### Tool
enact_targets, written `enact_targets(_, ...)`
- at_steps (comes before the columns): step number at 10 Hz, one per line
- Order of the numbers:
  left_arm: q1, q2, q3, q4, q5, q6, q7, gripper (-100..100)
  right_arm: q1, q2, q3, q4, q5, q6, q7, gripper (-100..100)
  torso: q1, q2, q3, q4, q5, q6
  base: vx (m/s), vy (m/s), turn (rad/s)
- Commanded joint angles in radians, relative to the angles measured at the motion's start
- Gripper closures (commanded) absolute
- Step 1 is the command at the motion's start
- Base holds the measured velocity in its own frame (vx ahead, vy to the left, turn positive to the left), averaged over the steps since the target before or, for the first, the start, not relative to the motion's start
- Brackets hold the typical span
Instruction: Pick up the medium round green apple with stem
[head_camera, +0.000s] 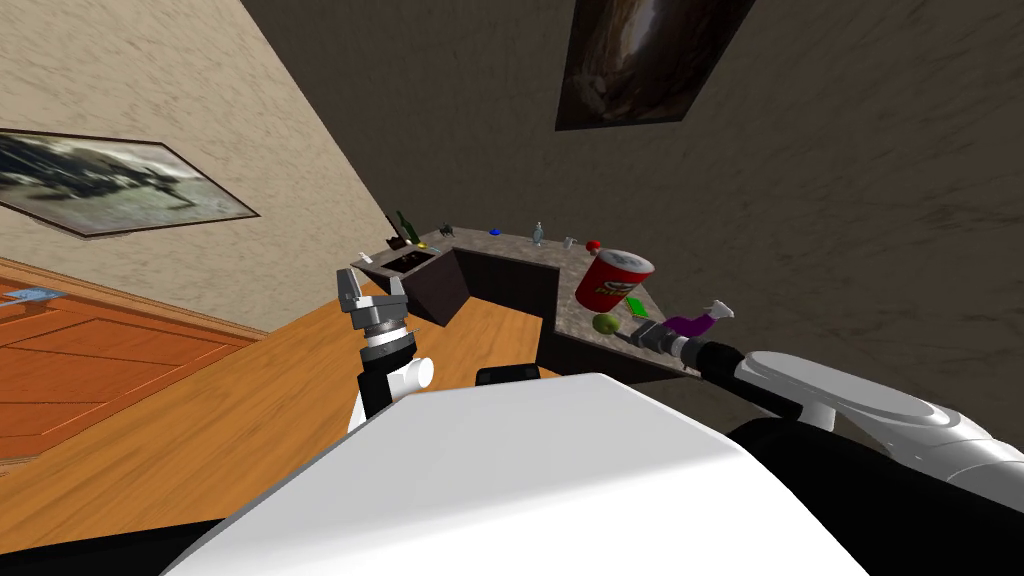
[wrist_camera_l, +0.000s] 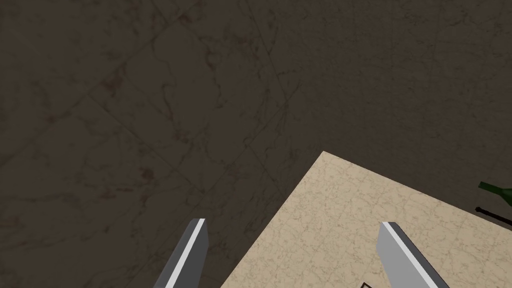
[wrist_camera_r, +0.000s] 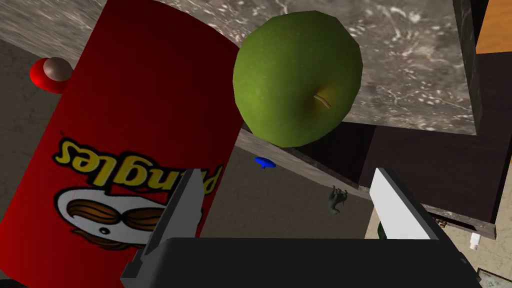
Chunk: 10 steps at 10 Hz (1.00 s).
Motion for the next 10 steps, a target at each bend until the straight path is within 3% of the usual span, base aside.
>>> enact_targets(1,0.0,0.0,0.0,0.0,0.0,0.0,0.0,0,0.03,-0.05,-0.011,0.023,0.02,-0.001,0.02,-100,0.0,0.0,0.0,0.0,0.0,0.0,0.008,0.047,0.048)
enact_targets(7,0.0,0.0,0.0,0.0,0.0,0.0,0.0,0,0.131,-0.216,-0.037,0.099,0.085,0.011,0.088,-100,-0.001,0.0,0.0,0.0,0.0,0.0,0.019,0.042,0.064)
enact_targets(10,0.0,0.0,0.0,0.0,0.0,0.0,0.0,0,0.17,-0.276,-0.045,0.128,0.109,0.016,0.116,-100,-0.001,0.001,0.0,0.0,0.0,0.0,0.017,0.038,0.049)
